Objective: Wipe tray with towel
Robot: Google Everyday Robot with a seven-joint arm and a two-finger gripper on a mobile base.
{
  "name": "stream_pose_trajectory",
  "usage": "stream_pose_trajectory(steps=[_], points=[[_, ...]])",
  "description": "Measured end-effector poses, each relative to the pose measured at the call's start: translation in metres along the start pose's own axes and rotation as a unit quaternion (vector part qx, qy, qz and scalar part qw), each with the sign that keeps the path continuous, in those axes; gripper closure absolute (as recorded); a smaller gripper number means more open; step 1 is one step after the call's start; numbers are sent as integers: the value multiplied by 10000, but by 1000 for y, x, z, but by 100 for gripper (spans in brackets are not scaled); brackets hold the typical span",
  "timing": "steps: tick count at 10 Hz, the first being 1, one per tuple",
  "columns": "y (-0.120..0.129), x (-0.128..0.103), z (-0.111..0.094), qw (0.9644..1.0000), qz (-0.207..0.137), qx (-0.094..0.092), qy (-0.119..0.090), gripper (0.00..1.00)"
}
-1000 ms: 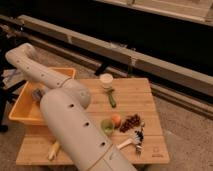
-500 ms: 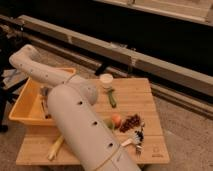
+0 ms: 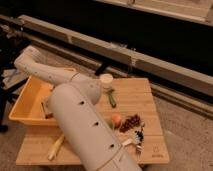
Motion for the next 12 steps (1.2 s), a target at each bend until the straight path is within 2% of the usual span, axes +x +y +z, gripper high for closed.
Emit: stream_pose_trajectory(steps=[1,2,3,4,5,8,9,10,11,12], points=[[6,3,6,9997,-27,-229,121,100],[10,-1,14,9987,-282,-398,118,100],[13,-8,19,9973,-578,-455,12,100],[18,-19,23,9940,-961,-496,-179,100],[20,-28,23,9917,-1153,-478,-307,100],[23,-61,19,9819,-1706,-211,-789,100],[25,-70,18,9776,-1877,-106,-943,100],[25,-83,16,9719,-2059,21,-1137,100],[25,-98,13,9641,-2268,177,-1368,100],[23,-107,10,9578,-2393,354,-1553,100]])
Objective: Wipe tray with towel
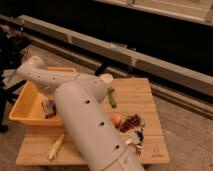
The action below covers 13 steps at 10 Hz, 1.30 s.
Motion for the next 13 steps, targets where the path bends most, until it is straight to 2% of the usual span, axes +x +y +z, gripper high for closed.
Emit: stream_pose_trajectory(steps=[1,2,6,7,10,12,13], points=[[-2,-4,0,9999,-65,89,-82,100],[-11,-7,-1,9994,-142,290,-126,100],[-57,-7,-11,9949,-269,973,-85,100],[-63,-5,-13,9935,-255,1113,-5,100],[-71,6,-19,9874,94,1557,262,100],[-74,15,-24,9820,351,1799,463,100],[-75,19,-26,9799,446,1862,562,100]])
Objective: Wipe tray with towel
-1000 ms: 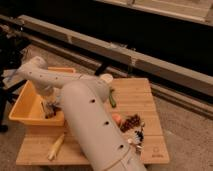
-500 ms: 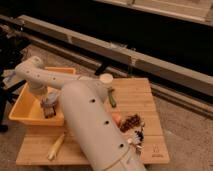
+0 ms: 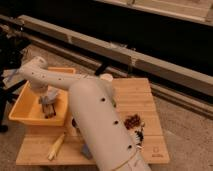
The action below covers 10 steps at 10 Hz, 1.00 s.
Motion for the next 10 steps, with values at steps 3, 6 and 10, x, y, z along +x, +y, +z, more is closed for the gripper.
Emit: stream_pose_trajectory(steps=[3,6,10], points=[[-11,14,-7,9985,234,158,459,100],[-15,40,-22,9921,551,147,1118,100],[8,58,-27,9817,782,-315,1706,100]])
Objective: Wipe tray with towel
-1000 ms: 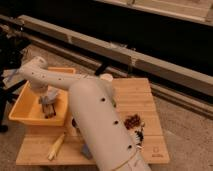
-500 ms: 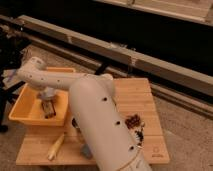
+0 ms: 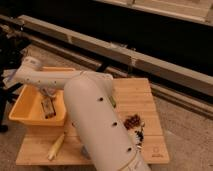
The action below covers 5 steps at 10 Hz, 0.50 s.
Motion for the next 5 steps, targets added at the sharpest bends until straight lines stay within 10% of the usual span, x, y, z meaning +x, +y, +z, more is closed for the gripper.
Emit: stream_pose_trajectory(steps=[5], points=[[33,8,-1,9959,-261,-818,289,100]])
